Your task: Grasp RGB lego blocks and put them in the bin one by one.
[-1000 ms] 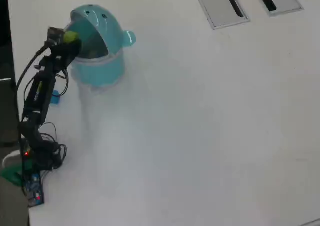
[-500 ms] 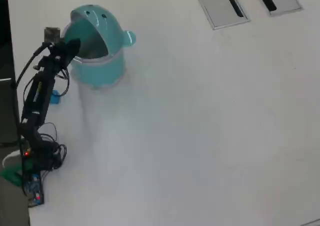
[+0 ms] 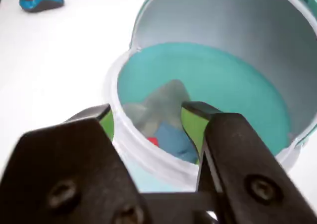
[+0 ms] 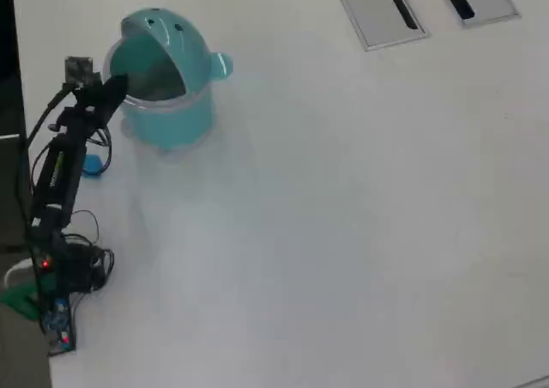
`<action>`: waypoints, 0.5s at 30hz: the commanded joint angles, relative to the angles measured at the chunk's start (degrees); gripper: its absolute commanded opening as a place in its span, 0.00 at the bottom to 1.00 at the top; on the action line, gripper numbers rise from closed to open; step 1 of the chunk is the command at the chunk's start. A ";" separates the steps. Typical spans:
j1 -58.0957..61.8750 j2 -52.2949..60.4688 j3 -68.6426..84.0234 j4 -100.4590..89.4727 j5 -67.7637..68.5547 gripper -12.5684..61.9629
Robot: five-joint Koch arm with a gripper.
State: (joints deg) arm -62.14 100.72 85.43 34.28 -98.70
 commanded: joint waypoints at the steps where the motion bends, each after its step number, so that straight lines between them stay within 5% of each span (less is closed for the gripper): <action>1: -1.32 3.16 -1.58 -4.39 0.00 0.50; 15: -7.21 11.69 8.88 -3.96 0.09 0.51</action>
State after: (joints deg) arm -68.82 109.60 96.42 34.28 -98.79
